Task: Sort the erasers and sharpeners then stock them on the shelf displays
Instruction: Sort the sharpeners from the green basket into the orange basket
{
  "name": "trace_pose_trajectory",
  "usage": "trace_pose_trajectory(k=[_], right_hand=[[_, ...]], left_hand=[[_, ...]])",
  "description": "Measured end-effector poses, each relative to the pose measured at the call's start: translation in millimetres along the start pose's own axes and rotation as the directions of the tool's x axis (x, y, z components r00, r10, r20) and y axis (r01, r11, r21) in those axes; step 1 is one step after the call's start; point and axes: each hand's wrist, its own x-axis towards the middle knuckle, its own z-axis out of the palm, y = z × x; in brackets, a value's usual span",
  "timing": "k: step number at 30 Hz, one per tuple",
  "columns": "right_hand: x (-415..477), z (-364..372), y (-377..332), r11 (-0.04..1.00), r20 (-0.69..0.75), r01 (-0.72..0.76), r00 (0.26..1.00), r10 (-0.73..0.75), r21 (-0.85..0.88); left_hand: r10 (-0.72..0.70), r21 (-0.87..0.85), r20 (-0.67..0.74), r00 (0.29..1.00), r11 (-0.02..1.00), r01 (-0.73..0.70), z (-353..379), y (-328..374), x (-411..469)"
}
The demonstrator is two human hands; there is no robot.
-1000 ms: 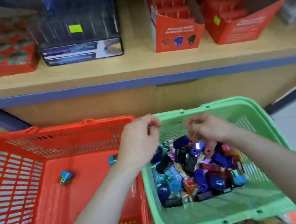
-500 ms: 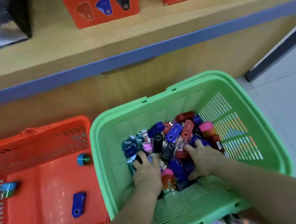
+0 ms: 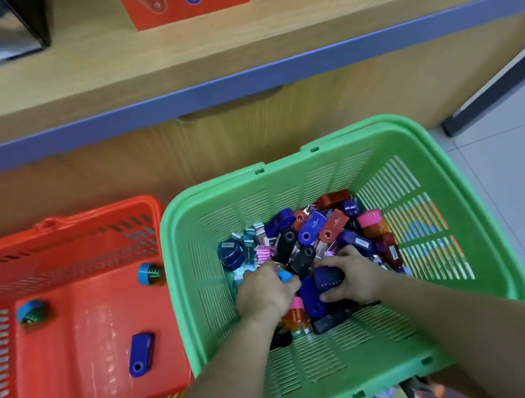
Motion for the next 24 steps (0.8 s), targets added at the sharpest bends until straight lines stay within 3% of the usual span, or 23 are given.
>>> trace_pose_trajectory(k=[5,9,12,15,17,19,22,24], right_hand=[[-7,-27,-8,0.932,-0.019,-0.074,0.996,0.086,0.356],[-27,-68,-18,0.815,0.078,-0.154,0.988,0.133,0.558],[-49,-93,-27,0.632,0.131,-0.153,0.988,0.081,0.760],[-65,-112,-52,0.485,0.117,-0.045,0.986,-0.120,0.873],[-75,-118,-88,0.459,0.053,0.078,0.962,-0.267,0.885],[-87,-115,-138,0.440,0.013,0.195,0.904,-0.427,0.876],[-108,-85,-219,0.496,0.060,0.285,0.820,-0.569,0.820],[-112,-42,-262,0.618,0.118,0.331,0.813,-0.570,0.713]], left_hand=[[0.066,0.016,0.002,0.998,0.998,-0.066,-33,19,-11],[0.211,-0.241,-0.012,0.977,0.948,-0.207,-89,33,-40],[0.298,-0.636,-0.025,0.954,0.731,-0.245,-134,22,-71],[0.341,-0.852,-0.080,0.937,0.464,-0.242,-182,-9,-94],[0.246,-0.917,-0.157,0.956,0.323,-0.234,-210,-41,-96],[0.086,-0.937,-0.212,0.974,0.265,-0.227,-229,-79,-88],[-0.179,-0.915,-0.202,0.963,0.386,-0.120,-221,-140,-69],[-0.294,-0.885,-0.117,0.949,0.464,0.034,-190,-182,-55]])
